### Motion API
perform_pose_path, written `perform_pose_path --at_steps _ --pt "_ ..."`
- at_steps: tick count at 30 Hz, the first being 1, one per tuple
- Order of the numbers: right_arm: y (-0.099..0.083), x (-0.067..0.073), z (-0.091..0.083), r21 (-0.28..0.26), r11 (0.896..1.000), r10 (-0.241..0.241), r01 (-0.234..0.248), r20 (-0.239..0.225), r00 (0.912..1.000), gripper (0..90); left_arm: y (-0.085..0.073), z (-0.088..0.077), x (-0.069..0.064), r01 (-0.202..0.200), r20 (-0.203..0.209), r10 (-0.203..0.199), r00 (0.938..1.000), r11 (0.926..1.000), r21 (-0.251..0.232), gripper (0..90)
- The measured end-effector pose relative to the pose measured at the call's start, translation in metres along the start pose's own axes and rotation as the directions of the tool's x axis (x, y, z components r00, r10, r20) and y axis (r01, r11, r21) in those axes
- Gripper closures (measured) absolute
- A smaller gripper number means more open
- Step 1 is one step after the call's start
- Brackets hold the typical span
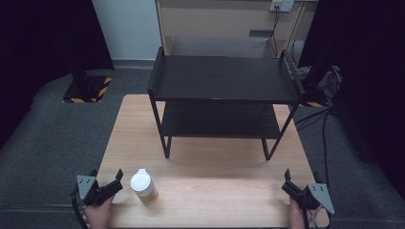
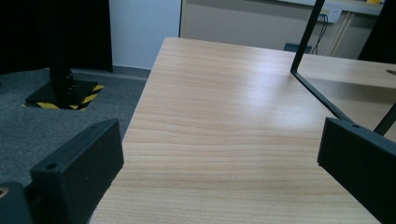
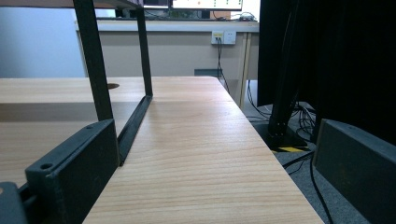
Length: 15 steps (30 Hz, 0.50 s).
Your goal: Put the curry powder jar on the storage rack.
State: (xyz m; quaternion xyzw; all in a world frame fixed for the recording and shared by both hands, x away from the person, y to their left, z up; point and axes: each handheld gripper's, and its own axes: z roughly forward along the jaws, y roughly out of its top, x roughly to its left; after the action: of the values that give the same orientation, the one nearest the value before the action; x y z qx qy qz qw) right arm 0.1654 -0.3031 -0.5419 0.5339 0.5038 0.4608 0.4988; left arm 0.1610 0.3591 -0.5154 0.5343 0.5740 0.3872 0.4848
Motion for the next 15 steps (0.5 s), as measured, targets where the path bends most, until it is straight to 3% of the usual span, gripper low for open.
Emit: perform_pose_path --at_steps 4,6,8,10,11,12,15 --pt "0.001 0.000 0.001 0.004 1.000 0.008 -0.008 0.001 1.0000 0.6 0.001 -0.006 0.004 0.016 0.000 -0.016 0.9999 0.9999 -0.007 0.0" --pt "0.001 0.000 0.001 0.007 1.000 -0.001 0.001 -0.004 1.0000 0.6 -0.006 -0.031 0.003 0.018 -0.017 -0.019 0.9997 0.9976 -0.066 0.0" --pt "0.001 -0.001 0.001 0.008 1.000 -0.006 0.006 -0.008 1.0000 0.6 -0.007 -0.039 0.003 0.014 -0.016 -0.015 0.9998 0.9972 -0.074 0.0" --pt "0.001 -0.001 0.001 0.005 1.000 0.000 0.000 -0.007 1.0000 0.6 -0.015 -0.068 -0.002 0.014 -0.011 -0.015 0.9998 0.9949 -0.100 0.0" --pt "0.001 -0.001 0.001 0.005 1.000 0.000 0.000 -0.007 1.0000 0.6 -0.015 -0.068 -0.002 0.014 -0.011 -0.015 0.9998 0.9949 -0.100 0.0" --pt "0.000 -0.001 0.000 0.002 1.000 0.004 -0.004 -0.007 1.0000 0.6 -0.023 -0.091 -0.011 0.016 0.021 -0.014 0.9997 0.9928 -0.119 0.0" --pt "0.000 -0.001 0.000 0.002 1.000 0.005 -0.004 -0.006 1.0000 0.6 -0.026 -0.099 -0.017 0.018 0.044 -0.013 0.9990 0.9923 -0.123 0.0"
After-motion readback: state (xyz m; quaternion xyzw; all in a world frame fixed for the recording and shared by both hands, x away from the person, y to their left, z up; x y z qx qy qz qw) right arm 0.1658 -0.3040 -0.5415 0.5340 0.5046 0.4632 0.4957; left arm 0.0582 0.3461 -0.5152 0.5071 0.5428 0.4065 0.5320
